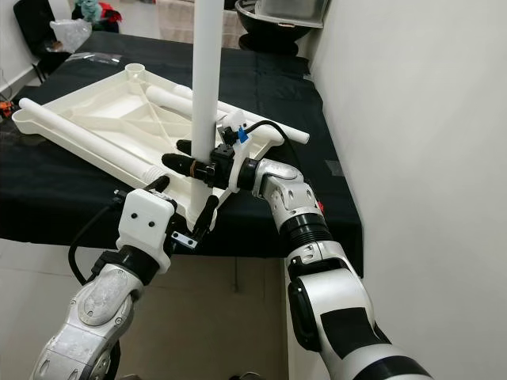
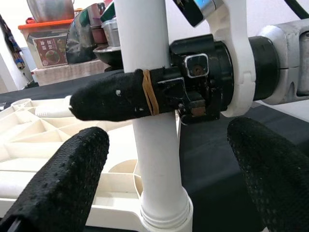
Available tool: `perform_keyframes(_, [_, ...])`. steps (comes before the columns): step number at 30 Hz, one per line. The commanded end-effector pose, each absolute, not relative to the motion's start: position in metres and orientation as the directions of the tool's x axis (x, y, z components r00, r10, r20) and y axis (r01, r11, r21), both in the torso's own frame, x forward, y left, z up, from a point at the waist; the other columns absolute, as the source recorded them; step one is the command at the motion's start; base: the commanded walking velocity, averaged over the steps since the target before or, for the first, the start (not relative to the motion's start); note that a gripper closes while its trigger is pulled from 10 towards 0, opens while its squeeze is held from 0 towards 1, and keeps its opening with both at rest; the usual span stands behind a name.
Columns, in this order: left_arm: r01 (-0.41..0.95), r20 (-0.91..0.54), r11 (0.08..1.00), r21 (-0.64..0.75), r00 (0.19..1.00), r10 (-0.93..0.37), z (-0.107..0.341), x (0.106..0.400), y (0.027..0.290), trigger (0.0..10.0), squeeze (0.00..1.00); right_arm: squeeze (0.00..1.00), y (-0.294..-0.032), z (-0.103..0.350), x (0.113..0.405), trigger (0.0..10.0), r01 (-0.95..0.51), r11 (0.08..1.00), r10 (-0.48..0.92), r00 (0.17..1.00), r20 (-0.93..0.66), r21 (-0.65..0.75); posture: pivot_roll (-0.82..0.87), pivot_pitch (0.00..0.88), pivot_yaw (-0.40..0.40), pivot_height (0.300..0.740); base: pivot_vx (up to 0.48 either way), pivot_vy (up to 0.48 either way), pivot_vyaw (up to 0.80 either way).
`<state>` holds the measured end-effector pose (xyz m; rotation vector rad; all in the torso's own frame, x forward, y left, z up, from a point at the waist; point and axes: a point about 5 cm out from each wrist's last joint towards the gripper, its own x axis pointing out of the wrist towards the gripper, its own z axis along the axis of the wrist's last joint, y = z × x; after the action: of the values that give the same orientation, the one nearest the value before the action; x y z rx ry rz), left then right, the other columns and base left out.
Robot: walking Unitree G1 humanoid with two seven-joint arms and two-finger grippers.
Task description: Building children table
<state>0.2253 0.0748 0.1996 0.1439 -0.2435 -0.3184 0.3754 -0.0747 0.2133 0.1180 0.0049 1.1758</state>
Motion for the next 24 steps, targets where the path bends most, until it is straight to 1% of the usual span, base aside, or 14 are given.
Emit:
perform_keyframes(1, [0.287, 0.218, 0.941, 0.177, 0.921, -0.322, 0.199, 0.224, 0.074, 10.0, 0.0, 0.0, -0.079, 0.22, 0.381, 0.0, -0.887, 0.451, 0.885, 0.458, 0.077, 0.095, 0.1, 0.031, -0.131, 0.74, 0.0, 0.0, 0.0])
perform_keyframes(2, [0.287, 0.218, 0.941, 0.177, 0.921, -0.322, 0.199, 0.224, 0.074, 10.0, 0.0, 0.0, -0.079, 0.22, 0.381, 0.0, -0.887, 0.451, 0.885, 0.458, 0.077, 0.095, 0.1, 0.031, -0.131, 0.74, 0.0, 0.0, 0.0])
perform_keyframes(3, [0.287, 0.218, 0.942, 0.177, 0.921, -0.322, 0.199, 0.224, 0.074, 10.0, 0.0, 0.0, -0.081, 0.221, 0.385, 0.0, -0.865, 0.492, 0.862, 0.5, 0.08, 0.098, 0.1, 0.031, -0.131, 0.74, 0.0, 0.0, 0.0])
perform_keyframes(4, [0.287, 0.219, 0.941, 0.177, 0.921, -0.322, 0.199, 0.224, 0.074, 10.0, 0.0, 0.0, -0.09, 0.224, 0.398, 0.0, -0.714, 0.682, 0.711, 0.698, 0.086, 0.155, 0.1, 0.031, -0.133, 0.74, 0.0, 0.0, 0.0])
perform_keyframes(5, [0.287, 0.219, 0.941, 0.177, 0.921, -0.322, 0.199, 0.224, 0.074, 10.0, 0.0, 0.0, -0.09, 0.224, 0.398, 0.0, -0.714, 0.682, 0.711, 0.698, 0.086, 0.155, 0.1, 0.031, -0.133, 0.74, 0.0, 0.0, 0.0])
perform_keyframes(6, [0.286, 0.219, 0.942, 0.177, 0.921, -0.321, 0.199, 0.224, 0.074, 10.0, 0.0, 0.0, -0.095, 0.224, 0.402, 0.0, -0.628, 0.747, 0.623, 0.776, 0.1, 0.219, 0.09, 0.031, -0.133, 0.74, 0.0, 0.0, 0.0])
perform_keyframes(7, [0.285, 0.219, 0.942, 0.177, 0.922, -0.32, 0.199, 0.224, 0.074, 10.0, 0.0, 0.0, -0.098, 0.224, 0.405, 0.0, -0.569, 0.779, 0.564, 0.819, 0.104, 0.264, 0.09, 0.031, -0.133, 0.74, 0.0, 0.0, 0.0])
perform_keyframes(9, [0.287, 0.218, 0.942, 0.175, 0.921, -0.322, 0.198, 0.225, 0.073, 10.0, 0.0, 0.0, -0.118, 0.212, 0.411, 0.0, -0.248, 0.923, 0.256, 0.967, 0.011, 0.294, 0.09, 0.031, -0.126, 0.74, 0.0, 0.0, 0.0])
perform_keyframes(10, [0.289, 0.218, 0.941, 0.176, 0.921, -0.324, 0.198, 0.225, 0.073, 10.0, 0.0, 0.0, -0.131, 0.204, 0.411, 0.0, -0.073, 0.961, 0.089, 0.995, -0.048, 0.268, 0.09, 0.031, -0.126, 0.74, 0.0, 0.0, 0.0])
perform_keyframes(12, [0.292, 0.218, 0.94, 0.177, 0.92, -0.327, 0.198, 0.225, 0.072, 10.0, 0.0, 0.0, -0.146, 0.195, 0.406, 0.0, 0.146, 0.97, -0.128, 0.987, -0.101, 0.194, 0.09, 0.032, -0.125, 0.74, 0.0, 0.0, 0.0])
perform_keyframes(14, [0.292, 0.218, 0.94, 0.176, 0.92, -0.327, 0.198, 0.225, 0.072, 10.0, 0.0, 0.0, -0.151, 0.193, 0.399, 0.0, 0.266, 0.955, -0.253, 0.962, -0.104, 0.134, 0.09, 0.034, -0.125, 0.74, 0.0, 0.0, 0.0])
perform_keyframes(18, [0.289, 0.219, 0.941, 0.177, 0.92, -0.324, 0.199, 0.226, 0.072, 10.0, 0.0, 0.0, -0.142, 0.197, 0.391, 0.0, 0.336, 0.935, -0.328, 0.941, -0.084, 0.112, 0.09, 0.035, -0.128, 0.74, 0.0, 0.0, 0.0])
perform_keyframes(23, [0.287, 0.219, 0.941, 0.177, 0.921, -0.322, 0.199, 0.226, 0.073, 10.0, 0.0, 0.0, -0.128, 0.2, 0.391, 0.0, 0.361, 0.923, -0.348, 0.931, -0.108, 0.133, 0.09, 0.038, -0.129, 0.74, 0.0, 0.0, 0.0])
perform_keyframes(24, [0.287, 0.218, 0.942, 0.176, 0.921, -0.322, 0.199, 0.226, 0.073, 10.0, 0.0, 0.0, -0.116, 0.203, 0.394, 10.0, 0.313, 0.93, -0.294, 0.948, -0.119, 0.191, 0.08, 0.039, -0.129, 0.74, 0.0, 0.0, 0.0])
